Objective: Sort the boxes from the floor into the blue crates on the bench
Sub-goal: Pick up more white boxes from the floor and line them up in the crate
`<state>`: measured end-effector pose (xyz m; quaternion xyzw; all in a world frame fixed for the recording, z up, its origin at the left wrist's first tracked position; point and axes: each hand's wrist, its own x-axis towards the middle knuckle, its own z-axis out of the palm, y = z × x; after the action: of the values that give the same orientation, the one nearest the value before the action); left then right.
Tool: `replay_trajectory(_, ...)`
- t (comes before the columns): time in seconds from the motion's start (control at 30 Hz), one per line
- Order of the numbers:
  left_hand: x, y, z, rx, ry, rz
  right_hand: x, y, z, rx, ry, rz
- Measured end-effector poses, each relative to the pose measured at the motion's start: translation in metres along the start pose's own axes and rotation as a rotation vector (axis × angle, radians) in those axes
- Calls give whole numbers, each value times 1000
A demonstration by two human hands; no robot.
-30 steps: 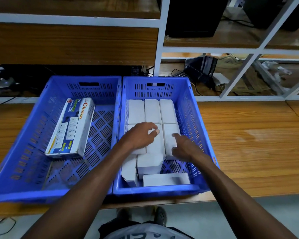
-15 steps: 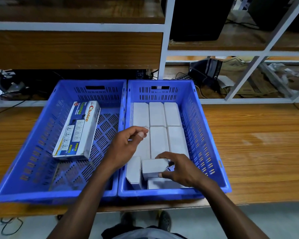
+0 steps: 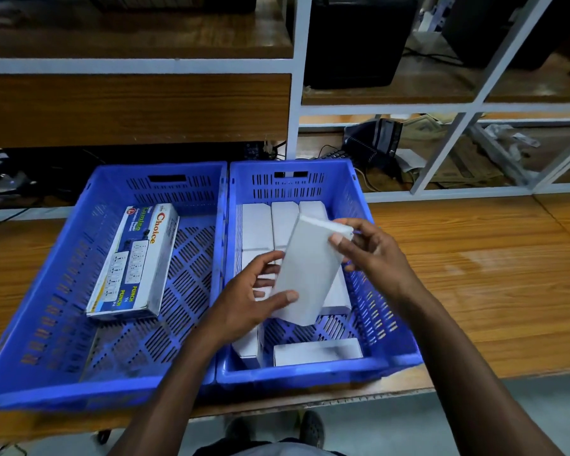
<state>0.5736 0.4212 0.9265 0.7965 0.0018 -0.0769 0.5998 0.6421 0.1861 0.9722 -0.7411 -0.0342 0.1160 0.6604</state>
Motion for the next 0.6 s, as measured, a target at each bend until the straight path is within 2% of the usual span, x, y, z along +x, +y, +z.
replay_trajectory(0.17, 0, 5, 10, -116, 62, -15, 11, -5, 11, 48, 124, 66)
replay_trajectory(0.47, -1, 4, 19, -235, 256, -123, -13, 30, 35, -51, -34, 220)
replay_trajectory(0.6, -2, 5, 24, -237, 351, -151, -13, 41, 44, -42, -32, 219)
